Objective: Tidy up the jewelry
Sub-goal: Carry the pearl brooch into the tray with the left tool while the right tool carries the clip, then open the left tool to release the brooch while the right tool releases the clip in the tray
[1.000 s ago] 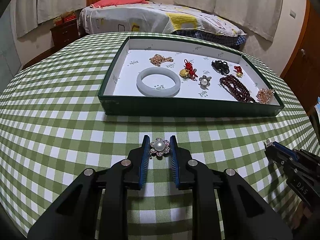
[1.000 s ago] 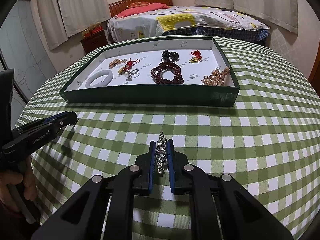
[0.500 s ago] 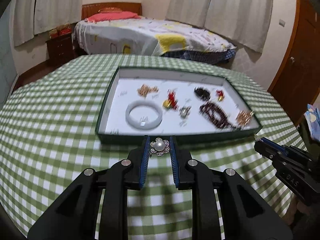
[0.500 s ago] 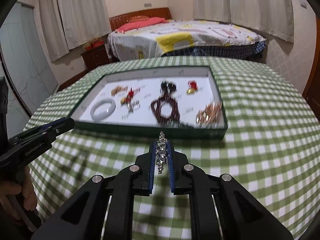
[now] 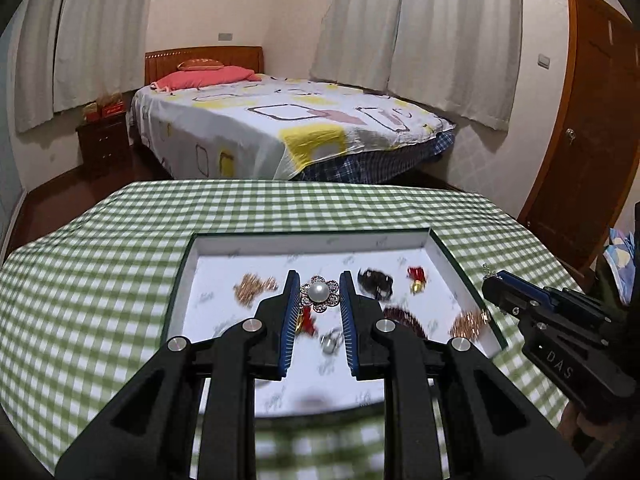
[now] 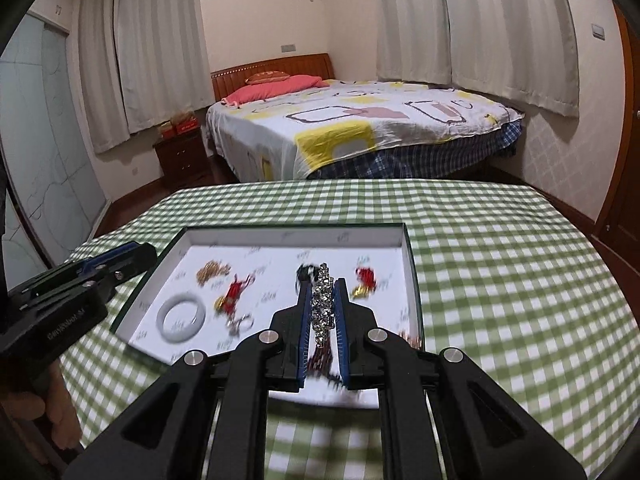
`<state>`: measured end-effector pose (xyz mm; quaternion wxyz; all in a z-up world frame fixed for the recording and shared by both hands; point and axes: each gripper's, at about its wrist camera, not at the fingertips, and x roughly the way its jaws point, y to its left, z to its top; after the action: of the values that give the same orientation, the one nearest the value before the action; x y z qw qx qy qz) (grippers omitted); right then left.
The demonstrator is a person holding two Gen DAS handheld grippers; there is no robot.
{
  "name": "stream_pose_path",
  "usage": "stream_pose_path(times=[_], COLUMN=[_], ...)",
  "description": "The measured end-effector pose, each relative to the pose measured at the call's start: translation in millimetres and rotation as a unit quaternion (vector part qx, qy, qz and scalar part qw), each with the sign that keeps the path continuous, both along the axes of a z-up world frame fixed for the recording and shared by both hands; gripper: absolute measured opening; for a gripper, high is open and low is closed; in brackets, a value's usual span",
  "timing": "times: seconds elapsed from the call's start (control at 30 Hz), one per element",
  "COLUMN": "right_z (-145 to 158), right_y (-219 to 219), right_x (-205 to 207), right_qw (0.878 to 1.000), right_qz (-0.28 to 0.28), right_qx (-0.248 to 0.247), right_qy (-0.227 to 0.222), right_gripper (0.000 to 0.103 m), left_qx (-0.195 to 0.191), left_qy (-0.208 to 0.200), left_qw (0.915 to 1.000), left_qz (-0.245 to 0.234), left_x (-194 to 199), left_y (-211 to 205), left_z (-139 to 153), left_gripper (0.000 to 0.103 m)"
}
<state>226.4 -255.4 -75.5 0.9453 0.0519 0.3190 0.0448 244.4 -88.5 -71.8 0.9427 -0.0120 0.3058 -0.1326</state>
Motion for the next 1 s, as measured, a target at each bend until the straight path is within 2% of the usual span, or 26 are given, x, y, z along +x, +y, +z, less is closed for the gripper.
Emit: stream_pose_path(times=[0.17, 0.4, 0.73, 1.0], right_z=[-13, -49, -73, -77], right_y=[-4, -7, -10, -9], right_x=[24, 51, 70, 78], right_qw=[1.000, 0.998, 0.995, 0.994], right_qz=[0.000, 0.000, -0.001, 0.001], right_qx=[-0.005, -0.003, -0.007, -0.012], right_qy=[0.010, 0.057, 0.099, 0.112], right_gripper=[0.012, 0.012, 0.012, 0.012], left_qx=[0.011, 0.030, 0.054, 0.064], left_qy=[0.015, 0.081, 0.123, 0.127], left_qw=[0.9998, 0.9963, 0.9909, 0.9897], left_qz=[0.002, 0.005, 0.004, -0.005], left_x=[31, 70, 89, 88], left_y=[-20, -36, -45, -53], left_z=[-18, -58, -84, -91], left_gripper=[0.020, 0.020, 0.020, 0.020])
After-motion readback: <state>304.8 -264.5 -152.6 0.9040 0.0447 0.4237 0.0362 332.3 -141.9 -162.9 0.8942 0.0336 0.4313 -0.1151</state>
